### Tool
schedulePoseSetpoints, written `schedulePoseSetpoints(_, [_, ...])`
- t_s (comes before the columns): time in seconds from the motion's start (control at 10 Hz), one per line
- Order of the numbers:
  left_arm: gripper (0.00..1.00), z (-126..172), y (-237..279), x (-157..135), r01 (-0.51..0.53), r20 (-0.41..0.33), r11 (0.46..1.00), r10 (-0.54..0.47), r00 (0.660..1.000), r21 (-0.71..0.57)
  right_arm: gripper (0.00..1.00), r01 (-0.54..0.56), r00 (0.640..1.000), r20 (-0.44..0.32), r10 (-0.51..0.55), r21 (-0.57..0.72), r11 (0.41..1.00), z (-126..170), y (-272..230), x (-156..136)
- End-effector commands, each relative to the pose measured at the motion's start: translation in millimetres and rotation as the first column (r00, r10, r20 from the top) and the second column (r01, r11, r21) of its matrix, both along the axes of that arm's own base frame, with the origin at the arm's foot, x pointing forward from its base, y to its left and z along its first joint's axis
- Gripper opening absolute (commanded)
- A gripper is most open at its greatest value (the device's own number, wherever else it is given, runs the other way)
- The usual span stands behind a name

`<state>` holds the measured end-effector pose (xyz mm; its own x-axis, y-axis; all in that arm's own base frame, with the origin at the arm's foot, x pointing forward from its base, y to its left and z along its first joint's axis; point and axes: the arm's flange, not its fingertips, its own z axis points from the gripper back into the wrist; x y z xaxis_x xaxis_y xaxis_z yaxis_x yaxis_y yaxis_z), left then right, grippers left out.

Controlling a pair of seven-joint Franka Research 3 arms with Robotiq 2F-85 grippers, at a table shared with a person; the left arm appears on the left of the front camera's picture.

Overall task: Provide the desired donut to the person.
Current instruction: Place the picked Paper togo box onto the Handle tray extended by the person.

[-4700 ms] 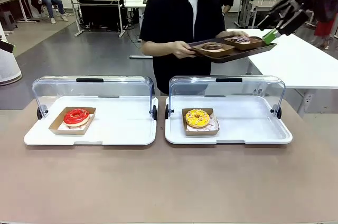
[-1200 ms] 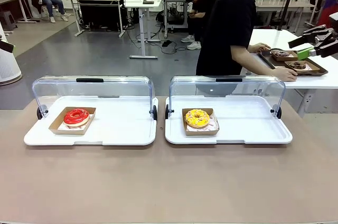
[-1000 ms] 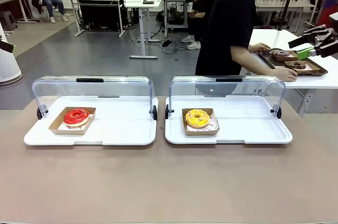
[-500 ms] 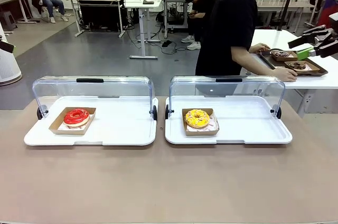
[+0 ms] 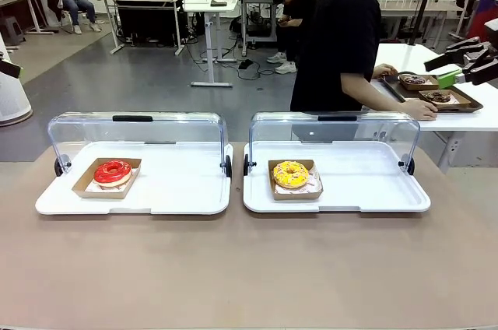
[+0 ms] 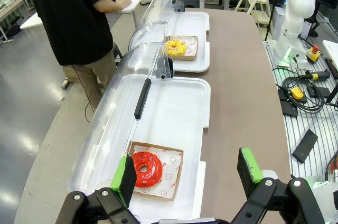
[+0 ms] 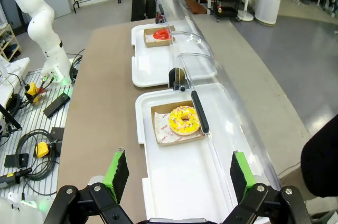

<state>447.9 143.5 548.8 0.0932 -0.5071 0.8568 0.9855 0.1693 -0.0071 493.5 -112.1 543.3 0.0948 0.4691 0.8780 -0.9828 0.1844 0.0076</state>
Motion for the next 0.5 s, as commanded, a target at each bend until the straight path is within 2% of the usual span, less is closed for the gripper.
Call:
schedulePoseSetpoints(0.0, [1.00,1.3,0.6,-0.6,-0.001,0.007,1.000,0.001,1.000,-0.006,1.00,0.005,1.000,0.000,-0.005,-0.002,1.000,-0.5,0.5,0.2])
schedulePoseSetpoints(0.4, [1.00,1.3,0.6,-0.6,-0.001,0.007,1.000,0.001,1.000,-0.006,1.00,0.005,1.000,0.000,-0.005,-0.002,1.000,-0.5,0.5,0.2])
